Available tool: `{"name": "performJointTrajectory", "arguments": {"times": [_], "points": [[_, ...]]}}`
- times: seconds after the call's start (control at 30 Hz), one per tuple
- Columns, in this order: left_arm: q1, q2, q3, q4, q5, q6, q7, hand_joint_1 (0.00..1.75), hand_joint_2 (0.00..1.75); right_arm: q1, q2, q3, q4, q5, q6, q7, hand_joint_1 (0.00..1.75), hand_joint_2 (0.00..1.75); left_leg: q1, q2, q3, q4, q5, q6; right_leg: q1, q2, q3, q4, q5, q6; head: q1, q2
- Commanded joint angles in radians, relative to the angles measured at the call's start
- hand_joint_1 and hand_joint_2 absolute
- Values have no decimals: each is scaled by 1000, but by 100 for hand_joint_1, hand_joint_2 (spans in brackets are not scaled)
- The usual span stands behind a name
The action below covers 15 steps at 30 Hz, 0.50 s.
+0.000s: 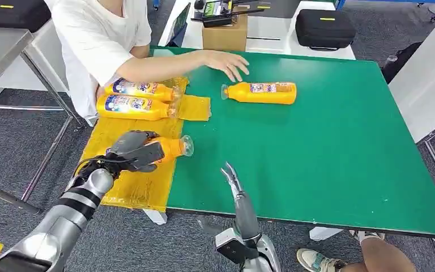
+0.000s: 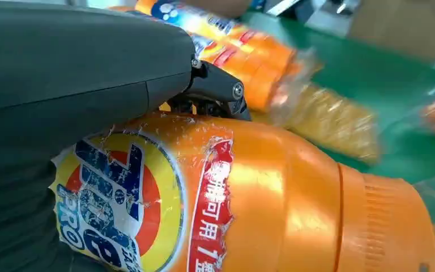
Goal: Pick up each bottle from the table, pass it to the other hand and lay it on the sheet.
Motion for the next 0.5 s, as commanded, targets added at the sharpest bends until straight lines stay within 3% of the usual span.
{"name": "performJointTrajectory", "arguments": {"times": [0.03, 0.27, 0.3, 0.33, 0.4, 0.5], "points": [[-179, -42, -142, 444, -110, 14, 22, 175, 175, -38, -14, 66, 52, -40, 18, 0, 0, 175, 1, 0, 4, -1, -1, -1, 1, -1, 5, -1, -1, -1, 0, 0], [-178, -52, -145, 451, -115, -4, 22, 175, 175, -36, -19, 63, 45, -41, 23, 0, 0, 175, 0, 1, 4, -1, -1, -1, 0, 0, 4, -1, -1, -1, 0, 0], [-180, -63, -136, 460, -103, -32, 8, 145, 175, -37, -18, 55, 55, -36, 18, 0, 0, 175, 1, 2, 6, -1, -2, -1, 1, 0, 6, -1, -1, -2, 0, 0], [-182, -71, -120, 466, -79, -60, -9, 38, 175, -39, -18, 53, 61, -39, 17, 0, 0, 175, 0, 1, 4, -1, -1, -1, 1, -1, 4, -1, -1, -2, 0, 0], [-193, -83, -80, 472, -13, -129, -61, 0, 175, -43, -20, 60, 55, -78, 36, 0, 0, 175, 1, 1, 6, -1, -1, -1, 1, -1, 6, -2, -1, -2, 0, 0], [-216, -86, -55, 464, 50, -185, -126, 0, 175, -67, -22, 84, 77, -94, 5, 0, 0, 175, 1, 2, 5, 0, -1, -1, 2, 1, 6, -1, 0, -2, 0, 0]]}}
